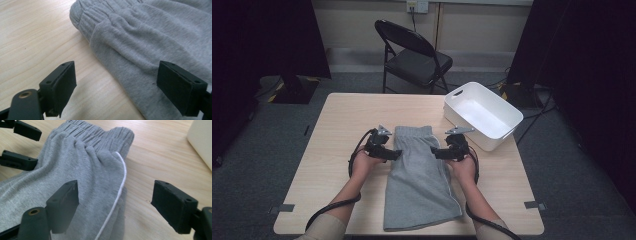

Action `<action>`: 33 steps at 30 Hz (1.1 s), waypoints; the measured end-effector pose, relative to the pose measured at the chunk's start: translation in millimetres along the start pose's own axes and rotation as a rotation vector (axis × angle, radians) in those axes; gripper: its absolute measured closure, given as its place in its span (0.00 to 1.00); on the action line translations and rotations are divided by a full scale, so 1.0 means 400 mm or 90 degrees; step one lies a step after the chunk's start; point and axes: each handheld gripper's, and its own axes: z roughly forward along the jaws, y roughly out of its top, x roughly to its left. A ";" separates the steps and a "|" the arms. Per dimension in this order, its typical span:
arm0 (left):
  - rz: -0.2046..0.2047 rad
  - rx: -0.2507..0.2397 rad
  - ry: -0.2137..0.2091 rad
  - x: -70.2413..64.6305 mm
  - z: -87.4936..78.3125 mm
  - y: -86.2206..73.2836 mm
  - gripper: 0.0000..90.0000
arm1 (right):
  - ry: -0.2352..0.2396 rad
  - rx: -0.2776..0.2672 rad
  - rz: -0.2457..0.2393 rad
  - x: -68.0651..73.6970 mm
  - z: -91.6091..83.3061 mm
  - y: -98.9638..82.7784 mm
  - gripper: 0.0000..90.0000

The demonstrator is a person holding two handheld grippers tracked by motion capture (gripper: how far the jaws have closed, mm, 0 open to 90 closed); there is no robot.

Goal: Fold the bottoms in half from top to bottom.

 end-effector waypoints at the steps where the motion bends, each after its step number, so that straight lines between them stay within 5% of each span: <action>1: -0.009 -0.003 -0.002 0.000 0.003 -0.001 0.17 | -0.003 0.004 -0.002 0.000 0.004 -0.001 0.27; 11: -0.026 0.005 0.000 -0.008 0.021 -0.009 0.18 | -0.019 0.033 -0.007 -0.013 0.041 -0.026 0.41; 14: -0.031 0.010 -0.005 -0.010 0.022 -0.011 0.24 | -0.019 0.042 0.004 -0.012 0.046 -0.033 0.44; 20: -0.019 0.024 -0.008 -0.020 0.019 -0.003 0.36 | -0.028 0.053 -0.038 0.000 0.054 -0.034 0.51; 28: -0.009 0.021 -0.021 -0.025 0.015 -0.005 0.44 | -0.018 0.045 -0.005 -0.005 0.055 -0.044 0.58; 33: -0.001 0.025 -0.043 -0.032 0.011 -0.002 0.60 | -0.005 0.056 -0.006 0.001 0.055 -0.038 0.69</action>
